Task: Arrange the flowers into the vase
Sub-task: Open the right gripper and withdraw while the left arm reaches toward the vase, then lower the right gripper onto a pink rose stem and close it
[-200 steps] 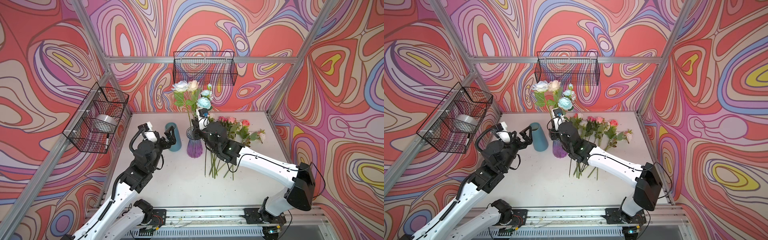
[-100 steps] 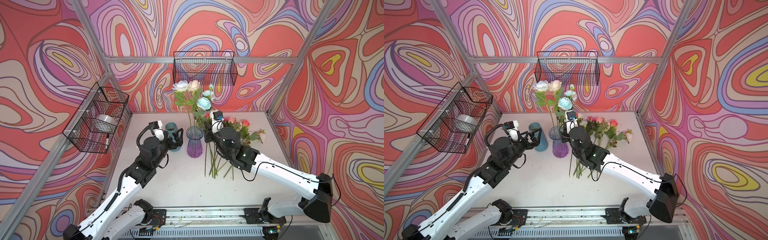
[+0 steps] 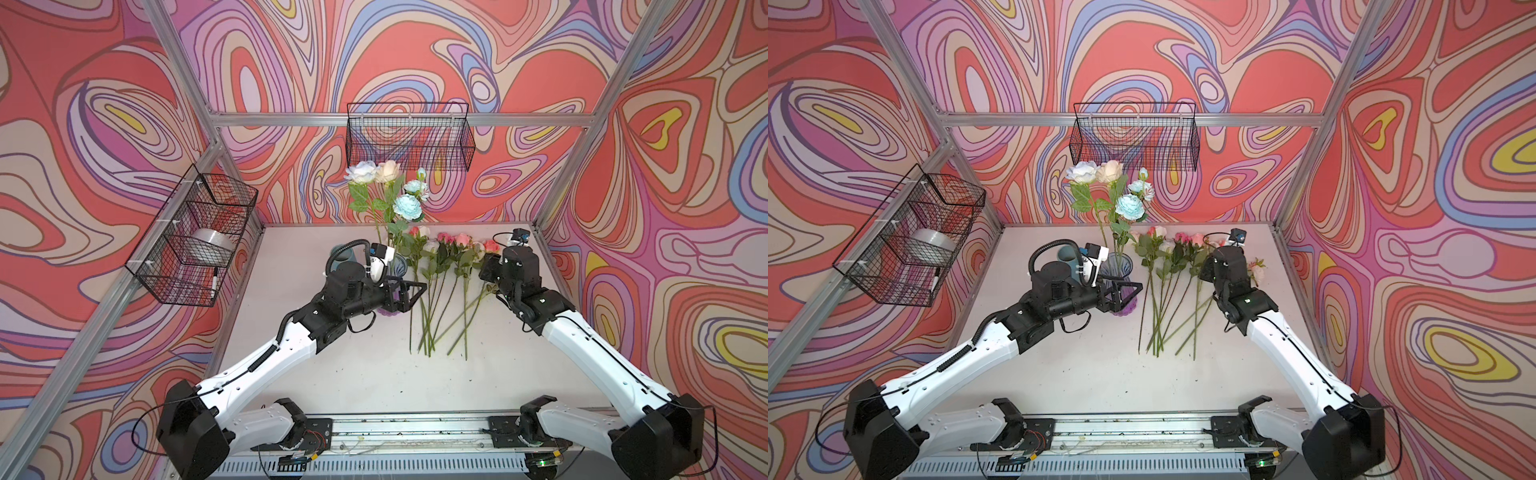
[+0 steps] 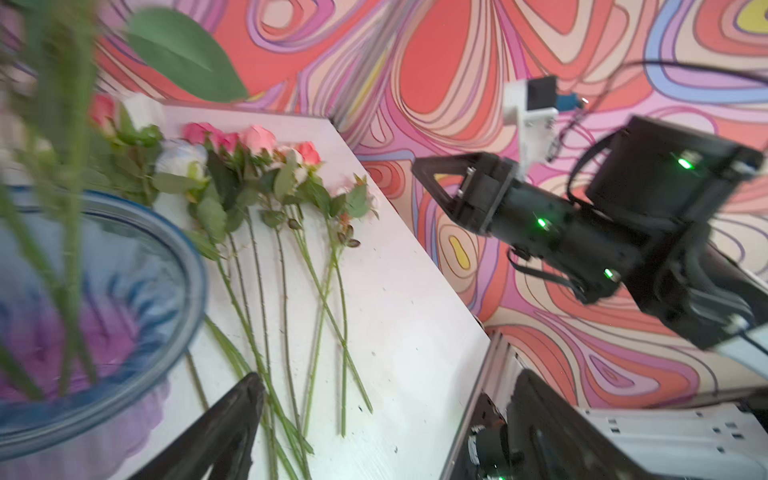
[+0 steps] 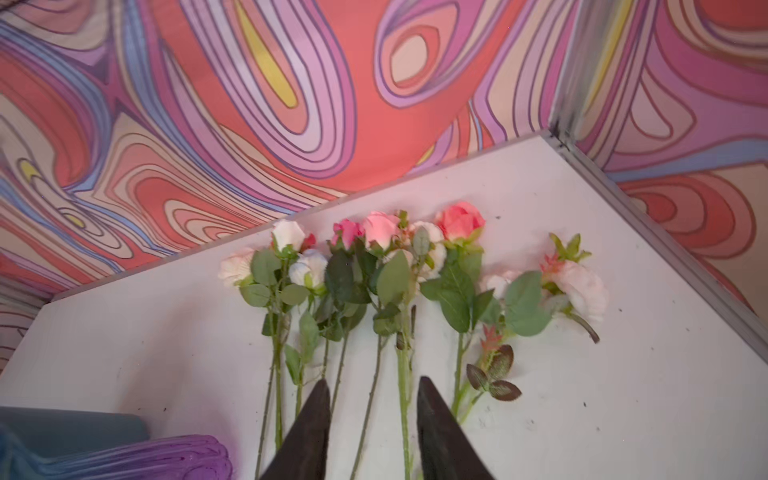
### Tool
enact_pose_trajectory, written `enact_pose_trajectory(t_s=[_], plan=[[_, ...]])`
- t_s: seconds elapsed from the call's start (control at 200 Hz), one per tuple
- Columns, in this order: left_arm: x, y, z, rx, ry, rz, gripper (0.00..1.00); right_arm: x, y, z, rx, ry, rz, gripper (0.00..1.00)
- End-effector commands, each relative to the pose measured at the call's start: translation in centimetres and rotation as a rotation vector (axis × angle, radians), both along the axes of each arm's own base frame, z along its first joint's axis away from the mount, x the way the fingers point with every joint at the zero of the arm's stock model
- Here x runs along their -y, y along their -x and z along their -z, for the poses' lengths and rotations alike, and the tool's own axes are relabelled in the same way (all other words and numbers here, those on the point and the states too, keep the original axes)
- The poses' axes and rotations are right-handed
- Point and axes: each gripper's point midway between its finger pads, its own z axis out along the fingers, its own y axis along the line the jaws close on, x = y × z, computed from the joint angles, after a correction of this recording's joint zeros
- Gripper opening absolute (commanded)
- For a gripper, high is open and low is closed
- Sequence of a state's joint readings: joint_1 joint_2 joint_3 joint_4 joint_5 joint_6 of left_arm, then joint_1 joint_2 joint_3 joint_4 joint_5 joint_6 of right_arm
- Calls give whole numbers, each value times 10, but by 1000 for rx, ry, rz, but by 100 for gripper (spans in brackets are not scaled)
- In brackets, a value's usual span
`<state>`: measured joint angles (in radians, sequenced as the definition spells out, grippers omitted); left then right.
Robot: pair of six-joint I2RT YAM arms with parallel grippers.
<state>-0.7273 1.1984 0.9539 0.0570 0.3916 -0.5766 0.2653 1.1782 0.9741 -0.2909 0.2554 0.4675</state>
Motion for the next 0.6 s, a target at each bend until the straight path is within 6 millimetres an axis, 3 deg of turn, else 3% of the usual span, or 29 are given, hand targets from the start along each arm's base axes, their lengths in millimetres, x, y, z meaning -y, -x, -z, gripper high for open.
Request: enact_pose_trajectory(t_s=[0.0, 0.195, 0.596], plan=[[13, 17, 1, -22, -31, 78, 94, -9, 5, 42, -201, -182, -80, 38], [15, 17, 4, -63, -16, 70, 93, 5, 8, 95, -390, -143, 16, 28], [16, 17, 6, -84, -17, 65, 93, 15, -4, 172, -562, -185, 72, 21]])
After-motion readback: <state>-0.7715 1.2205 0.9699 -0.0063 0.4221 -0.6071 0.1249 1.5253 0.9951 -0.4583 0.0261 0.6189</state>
